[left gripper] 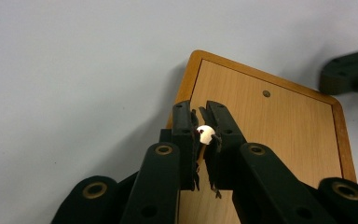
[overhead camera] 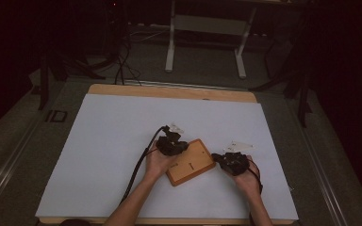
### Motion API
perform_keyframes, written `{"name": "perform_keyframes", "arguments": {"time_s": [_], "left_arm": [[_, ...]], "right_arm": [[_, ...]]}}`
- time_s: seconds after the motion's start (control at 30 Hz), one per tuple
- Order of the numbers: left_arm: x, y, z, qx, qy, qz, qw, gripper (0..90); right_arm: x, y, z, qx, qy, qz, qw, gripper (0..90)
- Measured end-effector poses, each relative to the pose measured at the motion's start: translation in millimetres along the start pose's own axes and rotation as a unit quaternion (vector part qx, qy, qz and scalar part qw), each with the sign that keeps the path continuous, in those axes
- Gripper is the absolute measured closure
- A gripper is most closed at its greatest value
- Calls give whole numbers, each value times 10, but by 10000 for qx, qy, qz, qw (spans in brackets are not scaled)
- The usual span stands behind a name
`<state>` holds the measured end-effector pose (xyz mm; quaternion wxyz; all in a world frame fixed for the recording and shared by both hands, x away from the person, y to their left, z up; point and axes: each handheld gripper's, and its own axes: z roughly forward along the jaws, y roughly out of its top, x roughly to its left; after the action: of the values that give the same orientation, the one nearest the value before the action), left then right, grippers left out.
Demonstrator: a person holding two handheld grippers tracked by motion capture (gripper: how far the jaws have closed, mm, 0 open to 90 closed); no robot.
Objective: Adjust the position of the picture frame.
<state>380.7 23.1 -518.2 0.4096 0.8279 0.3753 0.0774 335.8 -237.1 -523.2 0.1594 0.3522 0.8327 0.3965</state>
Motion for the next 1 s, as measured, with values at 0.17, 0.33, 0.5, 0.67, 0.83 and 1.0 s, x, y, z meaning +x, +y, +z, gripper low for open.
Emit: {"name": "perform_keyframes", "arguments": {"time_s": [0.17, 0.33, 0.5, 0.67, 0.83, 1.0], "left_arm": [[4, 1, 1, -6, -10, -4, 10000, 834], [14, 0, -1, -9, -75, -54, 10000, 833], [9, 1, 4, -29, -129, -43, 9999, 833], [-6, -8, -10, -28, -133, 41, 9999, 833], [-7, -23, -23, -31, -155, 139, 9998, 832], [-28, -53, -34, -41, -151, 236, 9996, 830]], "right_arm": [[-57, -40, 66, 195, -87, 254, 9994, 900], [-17, -44, 72, 254, 4, 245, 9994, 900], [70, -55, 45, 266, 173, 208, 9993, 900], [139, -54, 21, 275, 283, 152, 9991, 900], [200, -61, 3, 314, 381, 86, 9987, 900], [256, -74, 8, 388, 432, 16, 9983, 900]]}}
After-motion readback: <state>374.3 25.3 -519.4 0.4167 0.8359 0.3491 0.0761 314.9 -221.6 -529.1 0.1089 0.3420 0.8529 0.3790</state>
